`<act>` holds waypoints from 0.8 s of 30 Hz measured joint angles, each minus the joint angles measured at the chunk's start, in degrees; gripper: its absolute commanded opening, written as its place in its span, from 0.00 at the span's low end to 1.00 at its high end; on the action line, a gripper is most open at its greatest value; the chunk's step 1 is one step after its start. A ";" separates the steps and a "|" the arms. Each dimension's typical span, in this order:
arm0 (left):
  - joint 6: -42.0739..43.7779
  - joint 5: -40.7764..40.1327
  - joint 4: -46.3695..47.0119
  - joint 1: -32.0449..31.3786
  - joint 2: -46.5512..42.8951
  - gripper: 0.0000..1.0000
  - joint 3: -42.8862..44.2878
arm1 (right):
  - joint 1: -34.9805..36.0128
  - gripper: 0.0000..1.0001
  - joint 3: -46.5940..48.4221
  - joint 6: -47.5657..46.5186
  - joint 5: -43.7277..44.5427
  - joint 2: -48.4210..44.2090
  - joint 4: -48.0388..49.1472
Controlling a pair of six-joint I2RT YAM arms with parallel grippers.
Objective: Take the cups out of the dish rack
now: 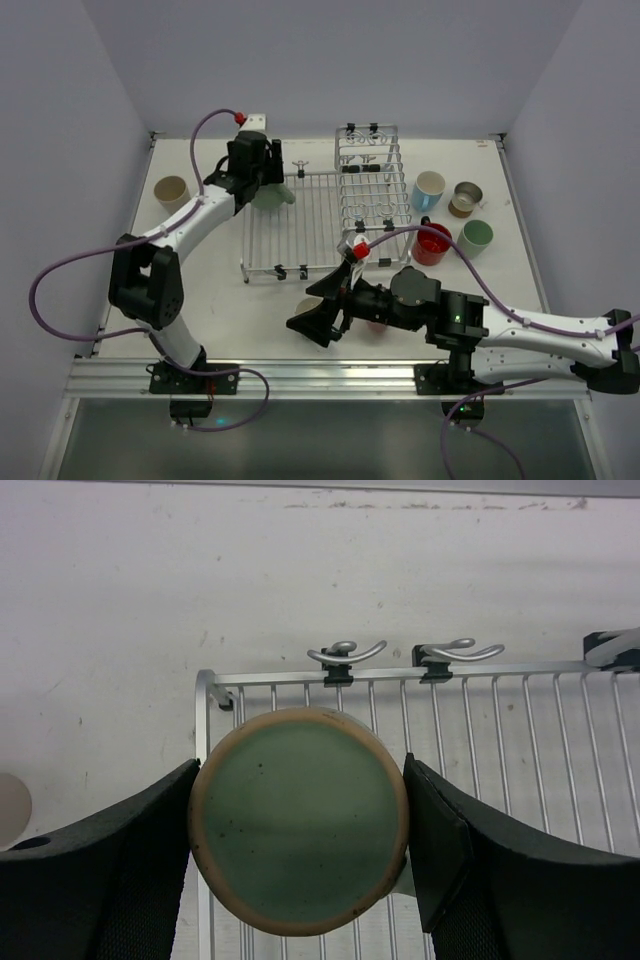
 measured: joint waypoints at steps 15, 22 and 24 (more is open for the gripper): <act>-3.13 6.91 -1.01 2.27 -14.69 0.07 -2.73 | -9.20 0.98 0.87 5.42 -1.29 3.67 6.25; -6.93 11.54 -1.44 2.34 -26.29 0.06 -7.93 | -15.34 0.98 6.64 8.76 -3.89 5.92 8.57; -7.93 12.59 -1.27 2.34 -29.20 0.06 -8.44 | -15.32 0.97 8.22 9.57 -3.76 7.02 9.46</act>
